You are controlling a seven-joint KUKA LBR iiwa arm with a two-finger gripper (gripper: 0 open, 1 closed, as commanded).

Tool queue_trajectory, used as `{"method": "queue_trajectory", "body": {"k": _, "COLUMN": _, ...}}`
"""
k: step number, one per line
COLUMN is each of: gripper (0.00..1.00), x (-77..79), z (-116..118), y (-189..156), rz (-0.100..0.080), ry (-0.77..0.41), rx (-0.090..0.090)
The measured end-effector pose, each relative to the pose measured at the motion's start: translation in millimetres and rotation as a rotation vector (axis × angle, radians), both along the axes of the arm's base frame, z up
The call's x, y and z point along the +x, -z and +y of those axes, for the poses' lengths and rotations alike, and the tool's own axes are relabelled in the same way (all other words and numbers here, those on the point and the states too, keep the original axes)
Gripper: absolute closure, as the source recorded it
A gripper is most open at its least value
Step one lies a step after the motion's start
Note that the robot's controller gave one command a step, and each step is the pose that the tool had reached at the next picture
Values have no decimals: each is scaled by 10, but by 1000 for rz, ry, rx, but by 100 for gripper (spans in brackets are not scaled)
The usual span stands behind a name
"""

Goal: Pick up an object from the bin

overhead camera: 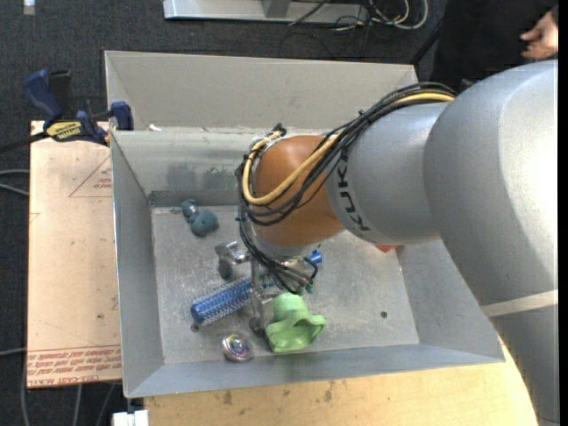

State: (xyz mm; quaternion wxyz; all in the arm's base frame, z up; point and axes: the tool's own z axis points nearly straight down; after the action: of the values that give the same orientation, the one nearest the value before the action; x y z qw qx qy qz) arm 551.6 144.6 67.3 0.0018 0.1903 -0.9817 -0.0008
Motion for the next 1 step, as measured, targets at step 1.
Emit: {"method": "queue_trajectory", "body": {"k": 1, "gripper": 0, "x": 127, "z": 188, "y": -344, "rz": -9, "ry": -12, "rx": 2}}
